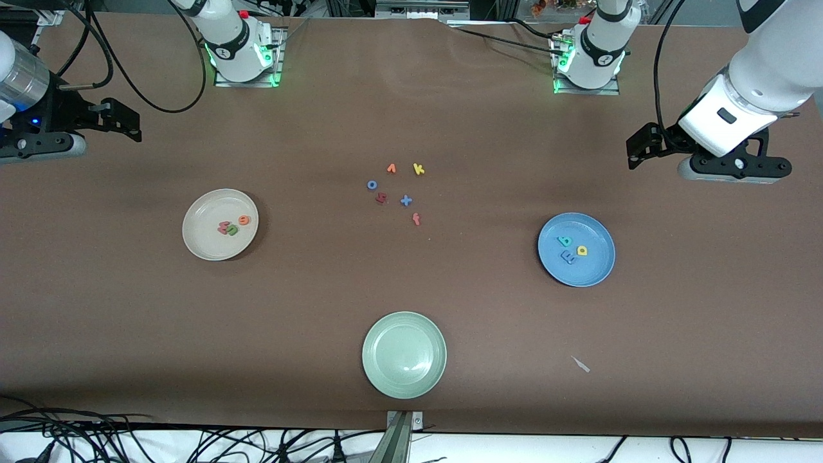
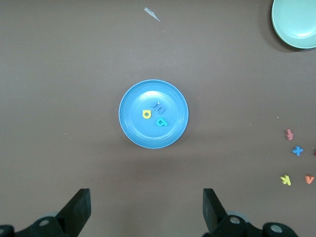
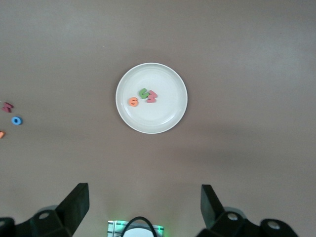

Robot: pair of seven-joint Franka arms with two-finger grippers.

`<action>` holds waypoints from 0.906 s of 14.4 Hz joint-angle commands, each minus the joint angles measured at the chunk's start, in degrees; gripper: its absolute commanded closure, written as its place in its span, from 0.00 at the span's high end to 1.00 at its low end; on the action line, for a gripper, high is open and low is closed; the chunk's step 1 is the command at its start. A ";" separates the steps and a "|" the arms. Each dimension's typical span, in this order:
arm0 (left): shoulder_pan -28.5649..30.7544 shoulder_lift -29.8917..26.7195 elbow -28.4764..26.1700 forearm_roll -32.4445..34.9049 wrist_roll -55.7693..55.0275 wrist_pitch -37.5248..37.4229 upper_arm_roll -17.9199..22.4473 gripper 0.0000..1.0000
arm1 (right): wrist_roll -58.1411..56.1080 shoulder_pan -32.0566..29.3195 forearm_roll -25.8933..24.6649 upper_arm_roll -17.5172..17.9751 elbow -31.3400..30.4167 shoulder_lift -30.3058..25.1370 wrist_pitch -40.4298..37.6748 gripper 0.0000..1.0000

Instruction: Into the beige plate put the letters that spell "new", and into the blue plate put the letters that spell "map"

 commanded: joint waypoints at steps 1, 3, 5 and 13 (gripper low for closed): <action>0.11 0.76 1.68 1.25 0.43 -0.98 0.00 1.00 | 0.60 -0.74 2.12 -0.52 0.15 -0.57 -0.64 1.00; 0.03 0.76 1.77 1.34 0.43 -0.89 0.09 1.00 | 0.86 -0.30 1.68 -0.52 0.15 -0.14 -0.21 1.00; 0.29 0.85 2.38 1.34 0.51 -0.89 0.09 1.00 | 0.77 -0.30 1.42 -0.52 0.15 -0.13 -0.20 1.00; 0.20 0.85 2.38 1.34 0.51 -0.89 0.09 1.00 | 0.86 -0.39 0.45 -0.61 0.24 -0.05 -0.38 1.00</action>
